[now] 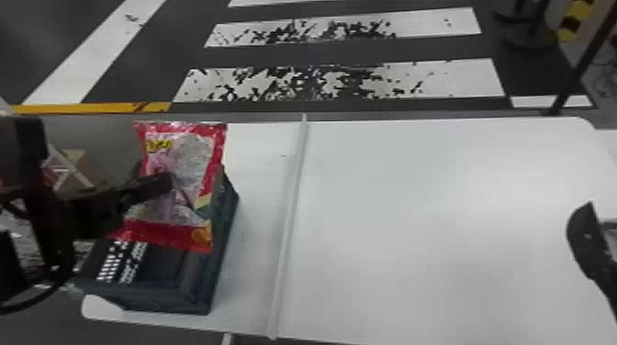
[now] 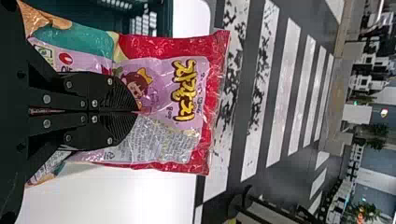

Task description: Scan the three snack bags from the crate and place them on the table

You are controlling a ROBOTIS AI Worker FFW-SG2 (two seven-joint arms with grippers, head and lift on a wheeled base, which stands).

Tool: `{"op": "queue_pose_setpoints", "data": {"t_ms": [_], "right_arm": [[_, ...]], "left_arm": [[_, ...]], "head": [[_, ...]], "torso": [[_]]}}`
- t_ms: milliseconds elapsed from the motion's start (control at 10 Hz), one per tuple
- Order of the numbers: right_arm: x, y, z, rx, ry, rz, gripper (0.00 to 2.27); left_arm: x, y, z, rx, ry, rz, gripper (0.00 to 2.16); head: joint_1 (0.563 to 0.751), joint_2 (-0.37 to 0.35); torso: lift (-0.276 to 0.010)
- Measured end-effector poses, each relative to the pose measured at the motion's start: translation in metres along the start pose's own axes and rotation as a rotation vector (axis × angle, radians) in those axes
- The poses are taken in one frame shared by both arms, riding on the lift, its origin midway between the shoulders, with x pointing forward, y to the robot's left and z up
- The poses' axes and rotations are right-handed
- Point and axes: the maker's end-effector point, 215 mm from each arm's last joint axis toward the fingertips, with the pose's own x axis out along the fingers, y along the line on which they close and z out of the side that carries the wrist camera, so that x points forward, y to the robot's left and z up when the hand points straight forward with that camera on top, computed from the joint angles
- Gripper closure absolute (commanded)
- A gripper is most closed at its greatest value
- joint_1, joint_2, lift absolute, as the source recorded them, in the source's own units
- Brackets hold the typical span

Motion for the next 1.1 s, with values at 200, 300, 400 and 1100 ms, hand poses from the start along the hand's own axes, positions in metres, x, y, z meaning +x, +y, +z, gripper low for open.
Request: {"op": "queue_pose_setpoints", "data": {"t_ms": [200,300,400,1100], "right_arm": [[0.007,-0.001,0.002,0.005,-0.002,0.0,0.14],[0.011,-0.007,0.004,0.015,-0.004,-0.012,0.14],[0.015,-0.014,0.006,0.024,-0.006,-0.026,0.14],[0.025,-0.056,0.002,0.042,0.008,-0.113,0.14]], "left_arm": [[0.014,-0.055,-0.002,-0.019,0.01,-0.126,2.04],[0.025,-0.088,-0.003,-0.002,0.017,-0.185,2.04],[0.033,-0.113,-0.003,0.016,0.021,-0.222,2.04],[0.136,-0.25,0.001,0.08,0.015,-0.456,2.05]], "head": [[0.695,0.005],[0.695,-0.027],[0.695,-0.091],[0.695,-0.319]], "torso": [[-0.062],[-0.062],[-0.062],[-0.062]]}}
